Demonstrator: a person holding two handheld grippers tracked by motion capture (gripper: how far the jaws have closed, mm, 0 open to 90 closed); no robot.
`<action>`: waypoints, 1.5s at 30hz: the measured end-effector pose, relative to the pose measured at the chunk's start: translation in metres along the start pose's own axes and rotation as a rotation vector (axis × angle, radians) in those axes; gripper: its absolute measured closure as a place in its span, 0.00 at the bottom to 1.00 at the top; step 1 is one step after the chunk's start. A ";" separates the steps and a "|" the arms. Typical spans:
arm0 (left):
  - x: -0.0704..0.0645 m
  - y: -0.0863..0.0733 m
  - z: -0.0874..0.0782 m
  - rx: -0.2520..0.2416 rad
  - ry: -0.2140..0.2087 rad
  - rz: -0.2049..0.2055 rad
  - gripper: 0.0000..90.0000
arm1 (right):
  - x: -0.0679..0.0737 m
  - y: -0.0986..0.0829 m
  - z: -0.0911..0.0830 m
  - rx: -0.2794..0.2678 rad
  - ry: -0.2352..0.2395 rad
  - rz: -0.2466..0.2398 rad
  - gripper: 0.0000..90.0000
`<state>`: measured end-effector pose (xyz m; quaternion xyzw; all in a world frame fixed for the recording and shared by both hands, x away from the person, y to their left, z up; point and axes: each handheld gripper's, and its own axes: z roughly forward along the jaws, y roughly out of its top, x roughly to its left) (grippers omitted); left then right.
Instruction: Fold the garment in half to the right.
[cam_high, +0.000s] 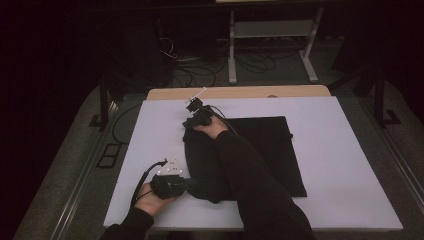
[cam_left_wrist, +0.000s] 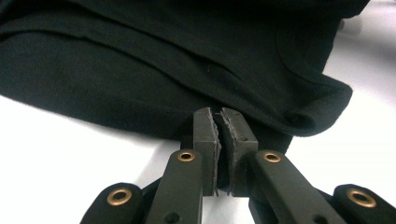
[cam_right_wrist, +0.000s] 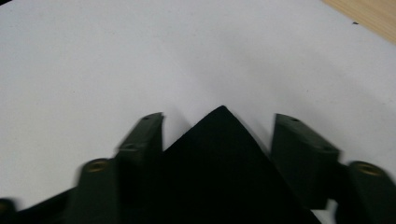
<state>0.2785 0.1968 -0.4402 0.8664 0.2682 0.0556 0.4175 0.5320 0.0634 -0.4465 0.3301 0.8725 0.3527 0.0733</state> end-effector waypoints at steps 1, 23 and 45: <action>0.000 0.000 0.000 -0.003 0.000 -0.001 0.92 | 0.000 0.000 -0.001 0.002 0.001 0.001 0.49; -0.003 0.007 0.001 -0.018 -0.009 0.014 0.93 | 0.002 0.006 -0.026 0.054 0.045 -0.018 0.93; -0.018 0.028 -0.009 -0.038 -0.022 0.079 0.93 | -0.001 0.005 -0.084 -0.045 0.077 -0.011 0.93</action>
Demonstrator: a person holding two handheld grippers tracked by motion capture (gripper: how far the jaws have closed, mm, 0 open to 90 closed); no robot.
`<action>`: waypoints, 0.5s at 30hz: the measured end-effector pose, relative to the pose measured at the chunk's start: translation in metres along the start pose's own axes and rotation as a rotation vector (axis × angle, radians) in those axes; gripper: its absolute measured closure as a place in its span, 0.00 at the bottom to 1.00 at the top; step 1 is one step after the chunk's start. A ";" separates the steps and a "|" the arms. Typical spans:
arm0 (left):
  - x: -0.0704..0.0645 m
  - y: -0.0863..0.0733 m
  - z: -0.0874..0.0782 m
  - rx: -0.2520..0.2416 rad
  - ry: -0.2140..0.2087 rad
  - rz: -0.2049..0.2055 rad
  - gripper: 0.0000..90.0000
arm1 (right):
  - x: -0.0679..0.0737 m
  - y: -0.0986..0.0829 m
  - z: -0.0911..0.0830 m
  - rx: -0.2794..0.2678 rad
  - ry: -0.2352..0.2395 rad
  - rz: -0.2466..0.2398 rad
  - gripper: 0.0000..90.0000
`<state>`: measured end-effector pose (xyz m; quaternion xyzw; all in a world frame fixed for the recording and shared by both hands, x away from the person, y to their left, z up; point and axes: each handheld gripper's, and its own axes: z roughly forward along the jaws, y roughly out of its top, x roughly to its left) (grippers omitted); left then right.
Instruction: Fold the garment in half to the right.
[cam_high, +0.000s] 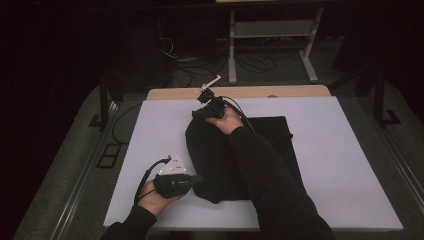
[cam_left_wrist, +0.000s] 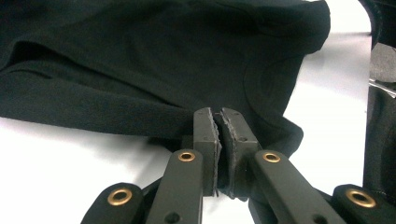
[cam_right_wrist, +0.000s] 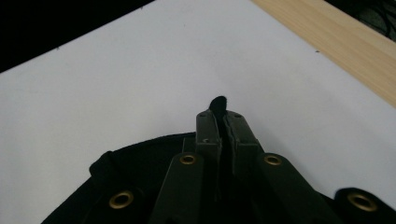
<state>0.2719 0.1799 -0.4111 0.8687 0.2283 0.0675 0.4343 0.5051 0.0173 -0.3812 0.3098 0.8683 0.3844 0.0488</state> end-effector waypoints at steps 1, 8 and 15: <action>0.000 0.002 0.000 0.002 -0.001 0.005 0.93 | -0.001 0.000 -0.003 -0.004 -0.002 0.000 0.93; -0.005 0.016 0.003 -0.010 -0.010 0.028 0.93 | -0.006 -0.003 -0.022 -0.035 -0.008 -0.004 0.93; -0.008 0.029 0.006 -0.020 -0.017 0.054 0.93 | -0.011 -0.005 -0.039 -0.061 -0.015 -0.003 0.93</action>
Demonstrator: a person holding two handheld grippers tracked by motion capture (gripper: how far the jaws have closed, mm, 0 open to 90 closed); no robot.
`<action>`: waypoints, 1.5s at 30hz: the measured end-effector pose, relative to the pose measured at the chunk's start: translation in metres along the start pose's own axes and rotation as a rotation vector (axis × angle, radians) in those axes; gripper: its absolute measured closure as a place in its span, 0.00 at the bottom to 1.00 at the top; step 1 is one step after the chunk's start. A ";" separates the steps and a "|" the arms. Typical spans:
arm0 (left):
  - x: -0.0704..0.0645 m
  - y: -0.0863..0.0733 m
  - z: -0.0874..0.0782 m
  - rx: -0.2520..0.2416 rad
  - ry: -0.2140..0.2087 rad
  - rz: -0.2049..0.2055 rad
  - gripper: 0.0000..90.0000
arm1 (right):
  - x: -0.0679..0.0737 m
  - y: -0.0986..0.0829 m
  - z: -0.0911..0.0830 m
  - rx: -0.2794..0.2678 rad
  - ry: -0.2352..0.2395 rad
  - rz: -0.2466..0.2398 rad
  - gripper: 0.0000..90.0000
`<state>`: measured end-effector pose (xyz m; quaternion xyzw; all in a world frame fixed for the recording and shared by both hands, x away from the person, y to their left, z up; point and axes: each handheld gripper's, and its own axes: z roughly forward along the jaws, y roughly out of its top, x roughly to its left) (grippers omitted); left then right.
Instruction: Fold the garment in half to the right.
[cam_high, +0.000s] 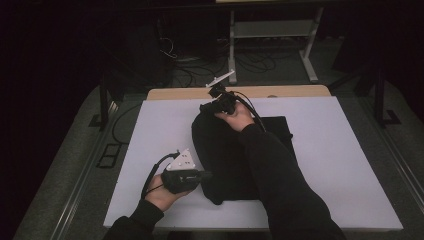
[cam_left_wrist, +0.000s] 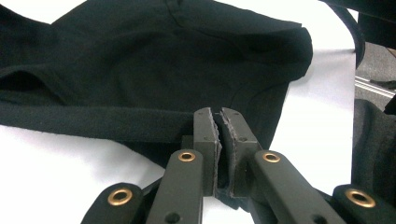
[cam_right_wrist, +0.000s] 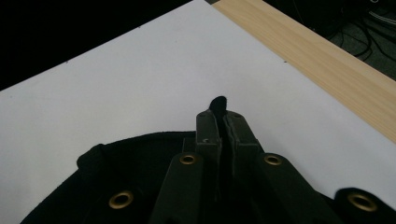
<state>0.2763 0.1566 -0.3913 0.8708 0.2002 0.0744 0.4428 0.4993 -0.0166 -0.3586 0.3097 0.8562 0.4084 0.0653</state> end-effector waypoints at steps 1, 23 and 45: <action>0.000 0.002 0.000 -0.002 -0.002 0.002 0.93 | -0.001 0.000 -0.002 -0.003 -0.002 0.005 0.93; -0.012 0.038 0.035 -0.013 -0.063 0.042 0.93 | -0.022 -0.017 -0.040 -0.044 -0.013 0.034 0.93; -0.025 0.062 0.067 -0.007 -0.109 0.077 0.93 | -0.044 -0.045 -0.063 -0.075 -0.025 0.094 0.93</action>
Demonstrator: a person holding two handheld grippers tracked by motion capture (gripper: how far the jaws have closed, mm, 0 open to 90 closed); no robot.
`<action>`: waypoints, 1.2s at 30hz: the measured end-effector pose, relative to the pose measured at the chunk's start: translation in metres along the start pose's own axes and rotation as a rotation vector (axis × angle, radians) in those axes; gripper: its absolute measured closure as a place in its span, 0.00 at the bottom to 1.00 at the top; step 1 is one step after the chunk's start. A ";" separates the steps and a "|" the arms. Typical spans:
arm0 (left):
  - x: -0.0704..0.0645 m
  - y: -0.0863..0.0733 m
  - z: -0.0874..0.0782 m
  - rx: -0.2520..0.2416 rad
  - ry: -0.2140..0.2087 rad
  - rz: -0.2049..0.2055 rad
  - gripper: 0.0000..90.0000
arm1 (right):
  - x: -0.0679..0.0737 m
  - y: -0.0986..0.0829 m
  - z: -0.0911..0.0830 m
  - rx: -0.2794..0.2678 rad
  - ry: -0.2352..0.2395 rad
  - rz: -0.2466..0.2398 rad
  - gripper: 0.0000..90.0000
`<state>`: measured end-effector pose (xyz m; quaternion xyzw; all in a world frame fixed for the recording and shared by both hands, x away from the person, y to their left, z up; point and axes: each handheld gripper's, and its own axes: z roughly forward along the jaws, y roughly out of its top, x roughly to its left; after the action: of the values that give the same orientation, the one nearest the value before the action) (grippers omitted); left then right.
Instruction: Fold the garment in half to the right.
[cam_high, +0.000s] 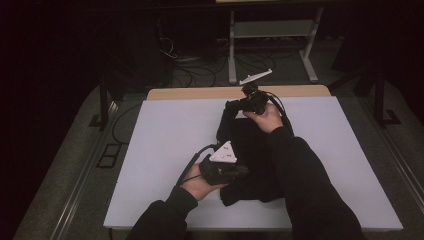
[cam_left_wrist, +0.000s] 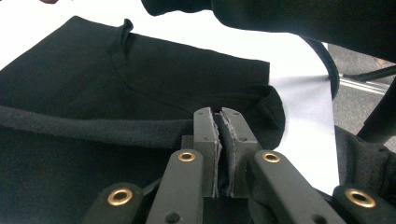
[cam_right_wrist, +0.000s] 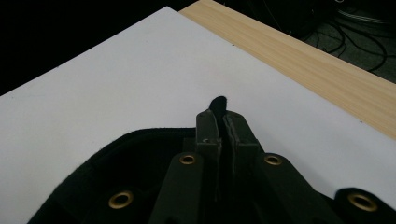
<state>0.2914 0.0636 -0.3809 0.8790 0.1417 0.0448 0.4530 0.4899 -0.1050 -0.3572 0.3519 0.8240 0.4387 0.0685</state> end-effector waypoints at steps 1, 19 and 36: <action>-0.001 0.001 0.002 -0.003 -0.002 -0.001 0.93 | -0.001 -0.001 -0.001 0.000 0.000 -0.001 0.93; -0.009 0.010 0.032 0.015 -0.044 0.004 0.93 | -0.021 -0.022 -0.021 -0.020 -0.026 0.050 0.93; -0.010 0.020 0.054 0.001 -0.077 -0.009 0.93 | -0.035 -0.035 -0.033 -0.014 -0.052 0.083 0.93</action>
<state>0.2970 0.0071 -0.3962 0.8797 0.1284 0.0090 0.4579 0.4836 -0.1627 -0.3709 0.3966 0.8034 0.4378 0.0742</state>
